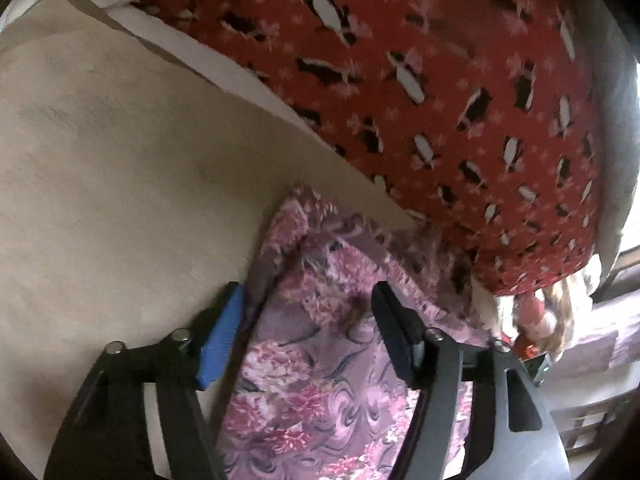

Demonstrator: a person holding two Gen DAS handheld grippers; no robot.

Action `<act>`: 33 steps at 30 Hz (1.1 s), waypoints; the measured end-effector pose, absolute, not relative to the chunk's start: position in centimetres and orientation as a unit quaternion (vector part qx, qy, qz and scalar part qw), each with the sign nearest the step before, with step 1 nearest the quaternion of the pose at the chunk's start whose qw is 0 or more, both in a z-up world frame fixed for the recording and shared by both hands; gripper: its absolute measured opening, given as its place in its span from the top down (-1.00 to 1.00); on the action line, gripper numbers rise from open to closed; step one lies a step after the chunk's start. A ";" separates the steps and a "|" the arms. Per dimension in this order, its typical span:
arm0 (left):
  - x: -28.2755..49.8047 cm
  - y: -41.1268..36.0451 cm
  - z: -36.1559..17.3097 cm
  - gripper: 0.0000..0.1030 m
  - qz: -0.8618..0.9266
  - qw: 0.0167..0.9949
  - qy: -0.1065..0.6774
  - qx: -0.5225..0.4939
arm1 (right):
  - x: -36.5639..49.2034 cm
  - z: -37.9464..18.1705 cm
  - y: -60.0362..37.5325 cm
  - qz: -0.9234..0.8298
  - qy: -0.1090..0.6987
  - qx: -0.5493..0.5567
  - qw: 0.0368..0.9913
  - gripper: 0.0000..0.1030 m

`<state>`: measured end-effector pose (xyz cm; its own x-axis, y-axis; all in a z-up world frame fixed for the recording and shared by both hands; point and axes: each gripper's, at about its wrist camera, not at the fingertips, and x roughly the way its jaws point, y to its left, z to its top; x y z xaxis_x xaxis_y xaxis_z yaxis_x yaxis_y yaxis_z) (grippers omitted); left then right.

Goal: Fold small clothes

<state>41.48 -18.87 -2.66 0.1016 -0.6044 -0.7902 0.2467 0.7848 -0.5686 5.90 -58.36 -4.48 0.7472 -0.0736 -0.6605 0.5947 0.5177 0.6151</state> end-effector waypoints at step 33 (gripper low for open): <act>37.5 -15.2 1.7 0.72 -0.261 0.777 0.539 -0.194 | 5.2 0.7 -54.8 -0.188 0.255 0.382 0.868 0.73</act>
